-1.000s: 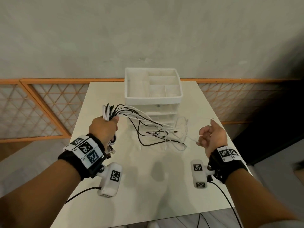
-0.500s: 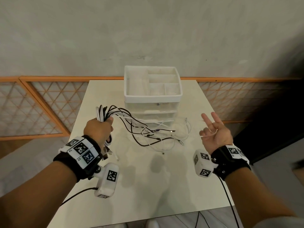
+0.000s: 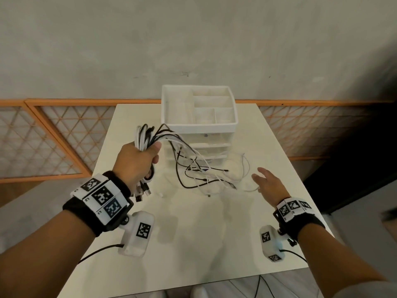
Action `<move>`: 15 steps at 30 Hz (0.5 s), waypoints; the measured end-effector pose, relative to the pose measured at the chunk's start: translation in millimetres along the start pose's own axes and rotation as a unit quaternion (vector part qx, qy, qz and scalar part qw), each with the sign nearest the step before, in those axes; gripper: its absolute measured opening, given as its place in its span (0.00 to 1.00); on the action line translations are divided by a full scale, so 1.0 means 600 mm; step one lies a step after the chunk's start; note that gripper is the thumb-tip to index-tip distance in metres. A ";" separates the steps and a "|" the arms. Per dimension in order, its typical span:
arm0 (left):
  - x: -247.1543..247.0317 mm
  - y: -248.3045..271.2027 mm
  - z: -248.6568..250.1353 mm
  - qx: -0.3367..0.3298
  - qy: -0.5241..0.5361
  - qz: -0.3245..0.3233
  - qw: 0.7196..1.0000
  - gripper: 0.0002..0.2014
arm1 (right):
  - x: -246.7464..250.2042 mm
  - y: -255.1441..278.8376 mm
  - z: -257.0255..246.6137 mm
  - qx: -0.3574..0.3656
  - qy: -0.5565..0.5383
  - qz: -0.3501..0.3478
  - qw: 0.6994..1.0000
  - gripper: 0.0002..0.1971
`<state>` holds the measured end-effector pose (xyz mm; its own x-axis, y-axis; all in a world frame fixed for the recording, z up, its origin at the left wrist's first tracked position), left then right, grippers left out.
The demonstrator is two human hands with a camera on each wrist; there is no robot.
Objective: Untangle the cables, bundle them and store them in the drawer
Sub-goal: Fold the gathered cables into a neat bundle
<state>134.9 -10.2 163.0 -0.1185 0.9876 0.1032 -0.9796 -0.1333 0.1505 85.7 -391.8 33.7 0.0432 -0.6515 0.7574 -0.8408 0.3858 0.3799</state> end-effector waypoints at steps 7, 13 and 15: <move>-0.076 0.053 0.114 -0.116 -0.141 -0.194 0.964 0.21 | 0.071 0.115 -0.207 0.241 -0.046 0.043 0.968 0.53; -0.117 0.082 0.140 -0.140 -0.161 -0.307 0.927 0.19 | 0.069 0.185 -0.345 0.407 -0.099 0.034 0.907 0.25; -0.106 0.078 0.139 -0.140 -0.158 -0.298 0.931 0.19 | 0.057 0.170 -0.334 0.364 -0.111 0.037 0.924 0.05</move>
<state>109.9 -86.3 245.3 0.4706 0.7992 0.3738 -0.8649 0.5017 0.0164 109.7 -244.1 204.7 -0.0727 -0.7902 0.6086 -0.9807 -0.0546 -0.1880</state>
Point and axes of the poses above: each hand's wrist, its own y-axis away from the middle knuckle, its own x-axis out of the back of the hand, z = x × y, the point moved 7 cm from there along -y, towards the middle knuckle, and after that the axes turned 12 degrees about y, right-handed, at the moved point
